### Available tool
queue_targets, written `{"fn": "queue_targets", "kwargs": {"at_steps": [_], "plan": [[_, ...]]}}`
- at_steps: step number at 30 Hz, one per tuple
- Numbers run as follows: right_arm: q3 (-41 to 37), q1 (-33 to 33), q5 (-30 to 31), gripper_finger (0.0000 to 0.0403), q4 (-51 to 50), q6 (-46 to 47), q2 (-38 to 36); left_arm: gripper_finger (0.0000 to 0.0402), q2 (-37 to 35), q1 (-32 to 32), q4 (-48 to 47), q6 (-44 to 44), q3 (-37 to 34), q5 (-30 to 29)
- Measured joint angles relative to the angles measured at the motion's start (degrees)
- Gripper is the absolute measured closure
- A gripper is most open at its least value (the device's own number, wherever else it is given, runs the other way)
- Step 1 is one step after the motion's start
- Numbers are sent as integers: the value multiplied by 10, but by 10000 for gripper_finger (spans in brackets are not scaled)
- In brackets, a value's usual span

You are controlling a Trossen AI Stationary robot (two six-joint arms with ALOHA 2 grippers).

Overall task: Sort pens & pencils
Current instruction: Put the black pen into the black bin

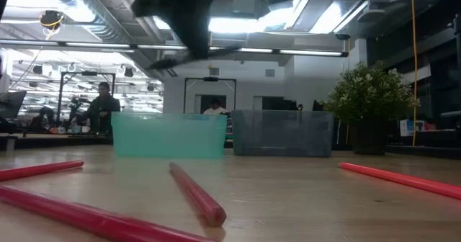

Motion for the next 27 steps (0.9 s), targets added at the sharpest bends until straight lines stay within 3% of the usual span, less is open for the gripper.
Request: {"fn": "queue_targets", "kwargs": {"at_steps": [8, 13, 21, 27], "plan": [[-119, -12, -56, 317, 150, -68, 1, 385, 0, -25, -3, 58, 18, -96], [-179, -38, -59, 317, 265, -107, 1, 385, 0, -26, -3, 80, 18, -130], [-195, -63, -57, 317, 303, -131, 1, 385, -31, -30, -11, 98, 18, -207], [-195, -62, -56, 317, 385, -201, 1, 385, -66, -51, 2, 103, 18, -275]]}}
